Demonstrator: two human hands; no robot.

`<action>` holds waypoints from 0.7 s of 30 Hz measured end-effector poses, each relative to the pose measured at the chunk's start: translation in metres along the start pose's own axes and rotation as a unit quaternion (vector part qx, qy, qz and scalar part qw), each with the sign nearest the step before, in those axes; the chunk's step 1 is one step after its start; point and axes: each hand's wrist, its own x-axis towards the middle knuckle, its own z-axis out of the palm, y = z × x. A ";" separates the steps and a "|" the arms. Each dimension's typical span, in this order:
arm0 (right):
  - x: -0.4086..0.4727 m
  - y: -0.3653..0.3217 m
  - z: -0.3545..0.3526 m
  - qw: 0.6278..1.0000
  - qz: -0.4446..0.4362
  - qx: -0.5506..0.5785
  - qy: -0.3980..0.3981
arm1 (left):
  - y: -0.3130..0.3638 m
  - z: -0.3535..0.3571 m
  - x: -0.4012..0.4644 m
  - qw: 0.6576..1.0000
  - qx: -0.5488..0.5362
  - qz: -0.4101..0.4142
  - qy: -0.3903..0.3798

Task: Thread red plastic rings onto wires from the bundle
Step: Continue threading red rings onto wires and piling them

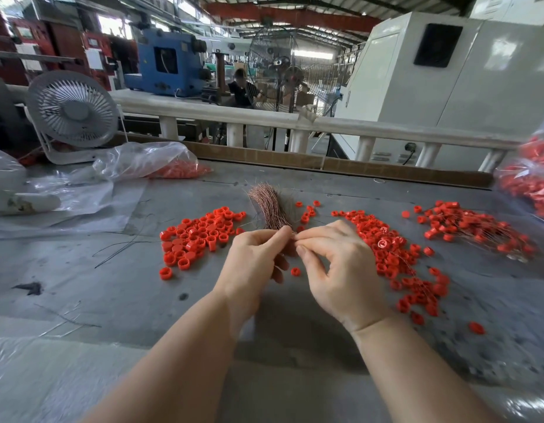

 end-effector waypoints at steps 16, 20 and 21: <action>-0.001 0.002 0.002 0.991 0.121 0.053 -0.023 | 0.004 -0.001 0.000 0.996 -0.046 -0.073 -0.020; 0.000 0.005 0.003 0.977 0.191 0.091 -0.015 | 0.004 0.001 -0.001 0.997 -0.042 -0.062 -0.025; 0.000 0.006 0.003 0.972 0.213 0.100 -0.015 | 0.004 0.001 -0.001 0.997 -0.036 -0.058 -0.028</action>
